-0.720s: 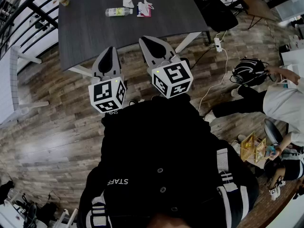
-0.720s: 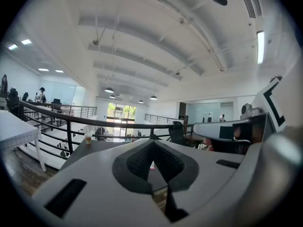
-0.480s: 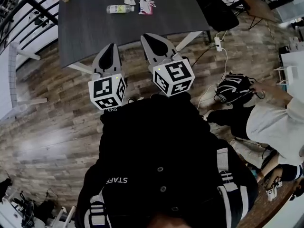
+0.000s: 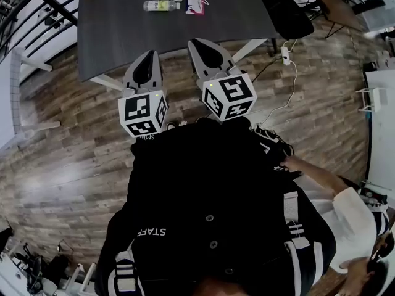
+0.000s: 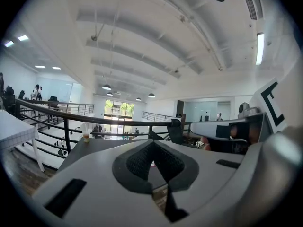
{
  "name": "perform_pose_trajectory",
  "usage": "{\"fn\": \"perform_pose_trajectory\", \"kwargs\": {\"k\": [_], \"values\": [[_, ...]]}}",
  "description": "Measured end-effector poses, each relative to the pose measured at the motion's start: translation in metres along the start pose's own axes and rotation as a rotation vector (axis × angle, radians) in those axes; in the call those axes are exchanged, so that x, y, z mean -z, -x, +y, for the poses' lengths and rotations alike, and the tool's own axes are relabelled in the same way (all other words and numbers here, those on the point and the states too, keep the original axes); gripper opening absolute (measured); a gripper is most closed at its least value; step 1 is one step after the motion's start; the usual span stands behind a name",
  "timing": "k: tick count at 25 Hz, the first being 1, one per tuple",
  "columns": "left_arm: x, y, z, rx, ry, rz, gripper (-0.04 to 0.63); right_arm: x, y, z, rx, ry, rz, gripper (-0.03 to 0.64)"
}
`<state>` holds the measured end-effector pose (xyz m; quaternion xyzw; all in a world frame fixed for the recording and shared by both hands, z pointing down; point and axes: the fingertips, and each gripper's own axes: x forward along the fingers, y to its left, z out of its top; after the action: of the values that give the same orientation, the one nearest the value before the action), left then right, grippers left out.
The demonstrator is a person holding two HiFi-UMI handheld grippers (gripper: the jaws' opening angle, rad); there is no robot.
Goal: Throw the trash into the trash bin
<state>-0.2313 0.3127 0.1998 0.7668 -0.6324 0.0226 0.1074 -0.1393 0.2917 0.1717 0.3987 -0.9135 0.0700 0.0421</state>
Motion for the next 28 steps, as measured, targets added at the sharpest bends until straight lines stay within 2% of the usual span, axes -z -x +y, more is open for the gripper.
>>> {"fn": "perform_pose_trajectory", "kwargs": {"k": [19,28], "values": [[0.041,0.024,0.078,0.009,0.049,0.073,0.000,0.045,-0.039,0.065,0.032,-0.012,0.082,0.015],[0.048,0.027,0.082,0.014,0.059,0.086,0.000,0.047,-0.040,0.068,0.045,-0.019,0.083,0.014]]}}
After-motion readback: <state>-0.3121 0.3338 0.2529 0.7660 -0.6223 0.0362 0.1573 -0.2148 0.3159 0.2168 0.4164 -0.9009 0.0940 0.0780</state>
